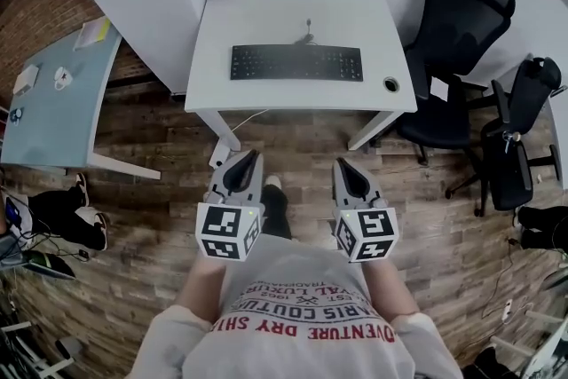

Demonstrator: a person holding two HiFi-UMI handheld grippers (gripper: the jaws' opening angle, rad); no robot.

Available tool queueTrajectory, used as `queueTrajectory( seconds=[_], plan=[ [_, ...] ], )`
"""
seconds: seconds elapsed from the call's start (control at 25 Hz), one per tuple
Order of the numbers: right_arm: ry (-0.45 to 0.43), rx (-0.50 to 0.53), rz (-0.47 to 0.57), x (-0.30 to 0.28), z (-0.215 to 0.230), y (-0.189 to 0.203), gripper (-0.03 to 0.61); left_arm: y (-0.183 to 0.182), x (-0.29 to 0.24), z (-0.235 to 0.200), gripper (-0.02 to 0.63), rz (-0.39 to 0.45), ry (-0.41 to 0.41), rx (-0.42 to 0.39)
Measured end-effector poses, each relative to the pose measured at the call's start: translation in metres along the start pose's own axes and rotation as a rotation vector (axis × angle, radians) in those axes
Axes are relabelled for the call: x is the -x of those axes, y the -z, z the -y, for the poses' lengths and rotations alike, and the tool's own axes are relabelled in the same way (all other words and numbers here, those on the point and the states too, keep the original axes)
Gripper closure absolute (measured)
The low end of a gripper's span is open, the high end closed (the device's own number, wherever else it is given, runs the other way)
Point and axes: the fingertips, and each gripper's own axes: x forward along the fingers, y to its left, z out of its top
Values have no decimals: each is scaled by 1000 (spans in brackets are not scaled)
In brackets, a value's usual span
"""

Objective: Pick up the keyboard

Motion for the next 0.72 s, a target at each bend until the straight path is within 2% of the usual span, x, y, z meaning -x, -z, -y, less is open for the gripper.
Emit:
queueTrajectory(
  seconds=[0.2,0.48,0.72],
  plan=[
    [-5,11,-18,-42,18,-13,554,-17,-52,-20,574,3,23,13],
    [45,-32,-27,-123,51,-47,554,-57,-132,-65,574,-7,58,-42],
    [39,-15,-86,-209,72,-65,554,-73,-203,-130,574,-45,54,5]
  ],
)
